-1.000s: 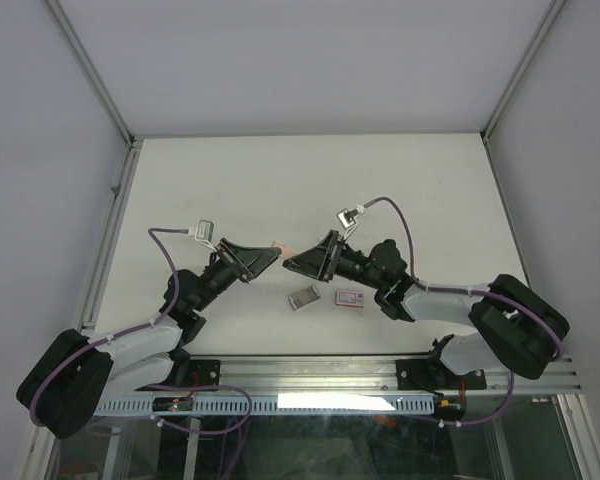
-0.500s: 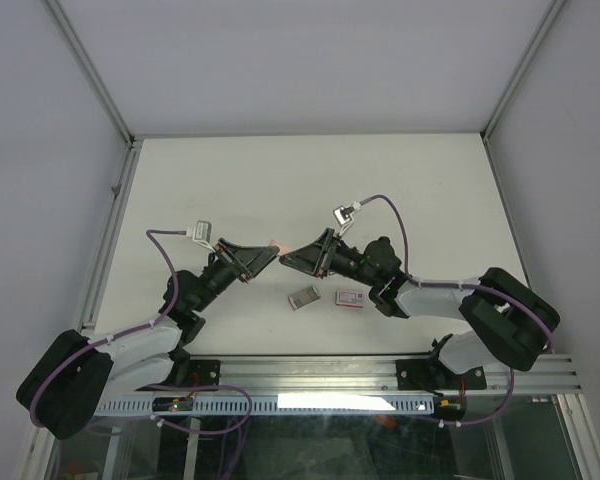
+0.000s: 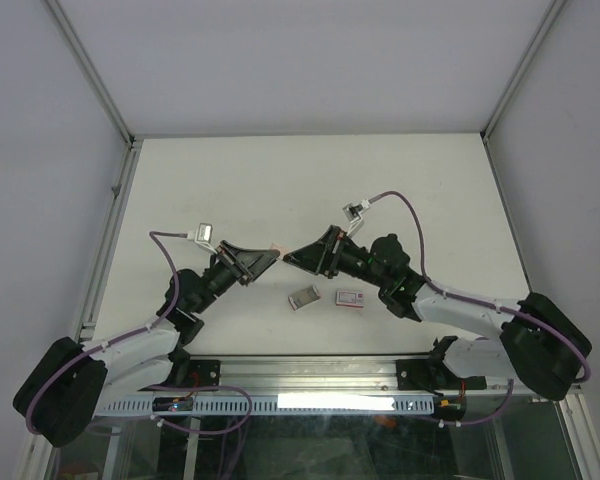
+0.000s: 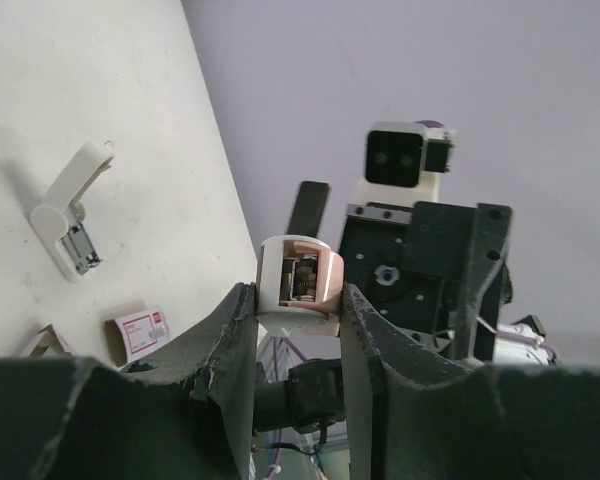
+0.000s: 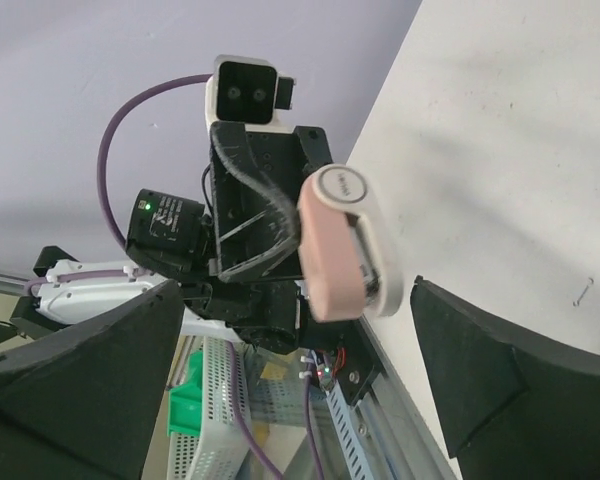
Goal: Load the staples into the stapler
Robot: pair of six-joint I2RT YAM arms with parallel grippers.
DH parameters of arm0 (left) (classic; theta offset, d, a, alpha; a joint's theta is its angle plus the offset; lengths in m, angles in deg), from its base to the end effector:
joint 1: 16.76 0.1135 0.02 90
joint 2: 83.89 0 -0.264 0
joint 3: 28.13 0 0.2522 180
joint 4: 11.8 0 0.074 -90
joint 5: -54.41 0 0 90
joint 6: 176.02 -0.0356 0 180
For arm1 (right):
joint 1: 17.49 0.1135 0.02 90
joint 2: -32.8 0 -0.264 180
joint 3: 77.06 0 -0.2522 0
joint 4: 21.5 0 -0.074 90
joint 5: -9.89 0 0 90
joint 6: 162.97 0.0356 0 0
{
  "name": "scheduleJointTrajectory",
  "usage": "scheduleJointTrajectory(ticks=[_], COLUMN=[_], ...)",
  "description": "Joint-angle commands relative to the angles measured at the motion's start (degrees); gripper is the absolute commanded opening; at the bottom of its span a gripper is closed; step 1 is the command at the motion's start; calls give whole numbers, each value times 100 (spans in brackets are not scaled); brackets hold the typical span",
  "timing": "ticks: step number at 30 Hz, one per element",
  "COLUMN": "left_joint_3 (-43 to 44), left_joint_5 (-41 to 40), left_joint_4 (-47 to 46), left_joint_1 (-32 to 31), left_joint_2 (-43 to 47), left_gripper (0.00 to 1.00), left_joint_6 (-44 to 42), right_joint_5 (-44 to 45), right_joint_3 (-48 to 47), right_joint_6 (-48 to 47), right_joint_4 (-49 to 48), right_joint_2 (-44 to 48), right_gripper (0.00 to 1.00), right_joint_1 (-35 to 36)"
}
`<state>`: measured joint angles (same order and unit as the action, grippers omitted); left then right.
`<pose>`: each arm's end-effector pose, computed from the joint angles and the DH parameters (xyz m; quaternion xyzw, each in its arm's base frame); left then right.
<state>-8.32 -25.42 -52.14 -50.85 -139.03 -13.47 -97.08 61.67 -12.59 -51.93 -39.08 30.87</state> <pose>0.1484 -0.1080 0.1938 -0.1599 0.6568 -0.6248 0.3907 0.1670 0.2035 0.2356 -0.0303 0.7075 0.6284 0.3218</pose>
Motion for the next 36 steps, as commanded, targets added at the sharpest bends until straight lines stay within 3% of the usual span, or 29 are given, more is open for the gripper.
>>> scheduleJointTrajectory(ticks=[1,2,3,5,10,20,26,28,31,33,36], left_joint_3=[325,457,598,848,1245,2248,2831,2880,2910,2904,2826], left_joint_5=[-243,-233,-207,-183,-31,671,1095,1158,1070,934,652], left_joint_4=[619,997,1382,1883,2118,1702,1915,1905,2058,2216,2452], left_joint_1=[65,151,242,459,1145,2120,2495,2553,2565,2577,2611], left_joint_2=[185,176,133,-19,-727,-2800,-3935,-4104,-4135,-4056,-3811], left_gripper=[0,0,0,0,0,0,0,11,52,70,88], left_joint_6=[-222,-322,-458,-766,-1321,-2331,-2667,-2704,-2851,-2970,-3116], right_joint_5=[244,244,1169,1521,2002,1877,1838,1867,1935,1973,2041], right_joint_3=[-245,-253,-275,-313,-308,85,125,114,86,86,71], right_joint_6=[-343,-343,-1298,-1716,-2320,-2696,-2852,-2904,-3005,-3058,-3145], right_joint_4=[1333,1637,1909,2422,3293,3584,3655,3707,3810,3890,4024], right_joint_2=[781,940,1100,1418,2189,2797,2785,2793,2831,2853,2895], right_gripper=[99,99,100,100,100,100,100,99,99,99,100], right_joint_1=[-40,-70,-92,-139,-252,-750,-883,-916,-954,-977,-989])
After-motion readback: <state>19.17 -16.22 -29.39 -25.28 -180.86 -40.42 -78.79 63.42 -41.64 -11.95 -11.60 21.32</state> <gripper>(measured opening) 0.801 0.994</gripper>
